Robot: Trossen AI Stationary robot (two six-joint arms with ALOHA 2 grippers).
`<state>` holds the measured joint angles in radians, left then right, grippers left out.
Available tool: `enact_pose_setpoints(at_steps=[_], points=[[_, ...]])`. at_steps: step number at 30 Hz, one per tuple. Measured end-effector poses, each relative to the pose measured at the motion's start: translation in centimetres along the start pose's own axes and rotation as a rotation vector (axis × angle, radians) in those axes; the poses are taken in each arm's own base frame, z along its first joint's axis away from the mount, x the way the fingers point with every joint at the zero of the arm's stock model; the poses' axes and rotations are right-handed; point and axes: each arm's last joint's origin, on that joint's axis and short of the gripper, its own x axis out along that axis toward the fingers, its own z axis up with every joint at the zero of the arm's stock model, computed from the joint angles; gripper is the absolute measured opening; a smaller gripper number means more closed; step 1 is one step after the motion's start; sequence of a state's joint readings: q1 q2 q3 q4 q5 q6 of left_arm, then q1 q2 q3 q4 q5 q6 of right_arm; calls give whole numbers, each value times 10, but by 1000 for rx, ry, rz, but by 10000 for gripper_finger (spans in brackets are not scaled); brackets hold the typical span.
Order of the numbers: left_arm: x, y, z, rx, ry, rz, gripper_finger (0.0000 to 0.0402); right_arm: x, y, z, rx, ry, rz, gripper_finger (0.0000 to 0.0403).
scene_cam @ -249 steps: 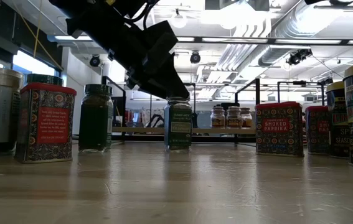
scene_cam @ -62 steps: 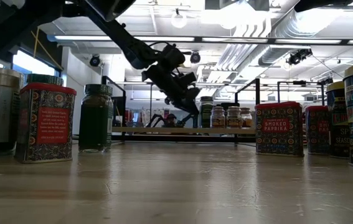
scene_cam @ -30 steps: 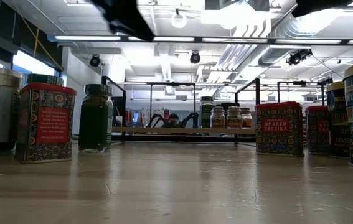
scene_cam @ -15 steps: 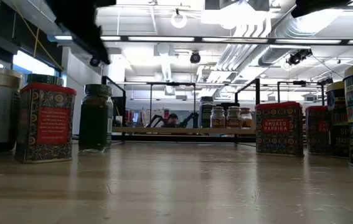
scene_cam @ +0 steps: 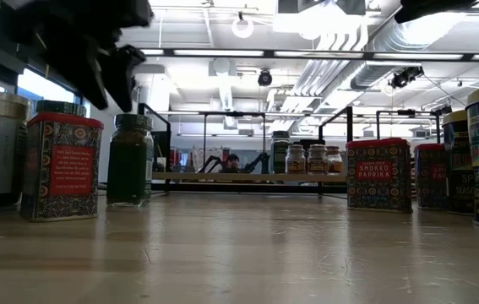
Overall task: Shelf spices
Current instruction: Put the top green seasoning bottle on the shelf aligned to the left of the green seasoning can
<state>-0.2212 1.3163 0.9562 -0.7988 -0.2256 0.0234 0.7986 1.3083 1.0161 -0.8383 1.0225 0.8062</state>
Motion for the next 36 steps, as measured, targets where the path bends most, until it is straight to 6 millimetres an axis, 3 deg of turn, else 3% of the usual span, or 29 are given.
enact_pose_setpoints(at_steps=[12, 19, 22, 27, 32, 36], points=[[50, 21, 26, -78, -79, 21, 246, 0, 0, 0, -2, 0, 1, 236], [59, 46, 35, -441, -189, 55, 246, 0, 0, 0, -1, 1, 2, 236], [57, 59, 39, -583, -263, 56, 245, 0, 0, 0, -2, 1, 1, 236], [46, 67, 39, -540, -313, -6, 245, 0, 0, 0, 0, 4, 5, 236], [26, 62, 21, -471, -198, 17, 245, 0, 0, 0, 1, 6, 6, 236], [6, 54, -1, -522, -53, 104, 245, 0, 0, 0, 2, 6, 7, 236]])
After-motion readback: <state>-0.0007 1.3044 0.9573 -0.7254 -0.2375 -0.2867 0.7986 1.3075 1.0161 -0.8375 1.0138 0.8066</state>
